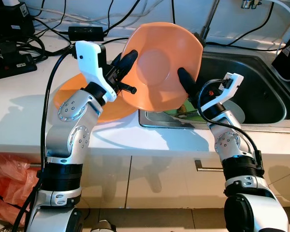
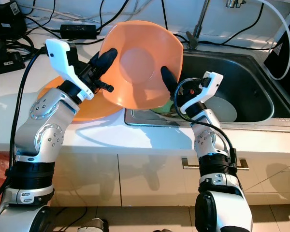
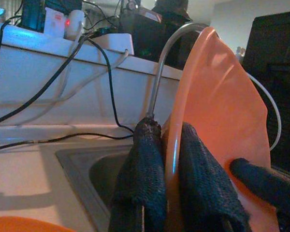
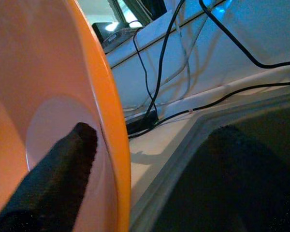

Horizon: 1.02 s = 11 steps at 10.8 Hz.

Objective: Kitchen organization

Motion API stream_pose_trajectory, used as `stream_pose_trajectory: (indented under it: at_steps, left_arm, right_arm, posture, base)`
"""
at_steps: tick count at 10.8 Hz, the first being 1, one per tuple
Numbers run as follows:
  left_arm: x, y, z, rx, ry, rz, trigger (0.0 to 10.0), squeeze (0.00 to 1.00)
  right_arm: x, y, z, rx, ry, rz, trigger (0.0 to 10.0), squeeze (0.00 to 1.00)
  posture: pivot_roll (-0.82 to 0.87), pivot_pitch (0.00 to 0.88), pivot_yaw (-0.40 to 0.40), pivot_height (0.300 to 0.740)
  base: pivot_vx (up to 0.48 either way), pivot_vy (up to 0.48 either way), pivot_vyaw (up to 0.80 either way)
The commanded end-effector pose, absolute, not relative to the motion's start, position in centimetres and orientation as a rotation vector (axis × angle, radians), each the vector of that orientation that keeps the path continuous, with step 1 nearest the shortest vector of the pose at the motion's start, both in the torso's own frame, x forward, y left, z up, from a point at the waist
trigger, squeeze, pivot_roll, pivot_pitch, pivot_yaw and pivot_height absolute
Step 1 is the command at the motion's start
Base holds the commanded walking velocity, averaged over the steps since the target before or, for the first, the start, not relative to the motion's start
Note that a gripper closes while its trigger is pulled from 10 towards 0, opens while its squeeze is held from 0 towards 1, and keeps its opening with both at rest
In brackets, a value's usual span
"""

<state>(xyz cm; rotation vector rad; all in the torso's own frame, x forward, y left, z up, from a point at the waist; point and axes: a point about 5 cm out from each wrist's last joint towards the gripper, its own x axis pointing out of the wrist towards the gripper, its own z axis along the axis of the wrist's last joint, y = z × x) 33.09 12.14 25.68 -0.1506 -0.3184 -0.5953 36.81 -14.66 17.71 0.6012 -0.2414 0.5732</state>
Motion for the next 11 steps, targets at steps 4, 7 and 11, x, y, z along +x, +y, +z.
stream_pose_trajectory:
  at_steps: [4, 7, 11]
  left_arm:
    - [32.5, 11.16, 26.81, -0.138, -0.378, -0.653, 10.0, 0.0]
    - [32.52, 10.97, 26.74, -0.13, -0.379, -0.651, 10.0, 0.0]
    - [32.83, 11.21, 26.53, -0.147, -0.363, -0.621, 10.0, 1.0]
  right_arm:
    - [36.62, -14.89, 17.81, 0.614, -0.252, 0.58, 0.0, 0.0]
    - [36.52, -14.79, 17.89, 0.624, -0.259, 0.593, 0.0, 0.0]
    - [36.45, -14.72, 18.06, 0.648, -0.268, 0.604, 0.0, 0.0]
  posture:
    - [0.09, 0.062, -0.073, 0.74]
    - [0.09, 0.064, -0.075, 0.74]
    - [0.09, 0.065, -0.076, 0.74]
  base:
    - [0.0, 0.0, 0.0]
    - [0.0, 0.0, 0.0]
    - [0.0, 0.0, 0.0]
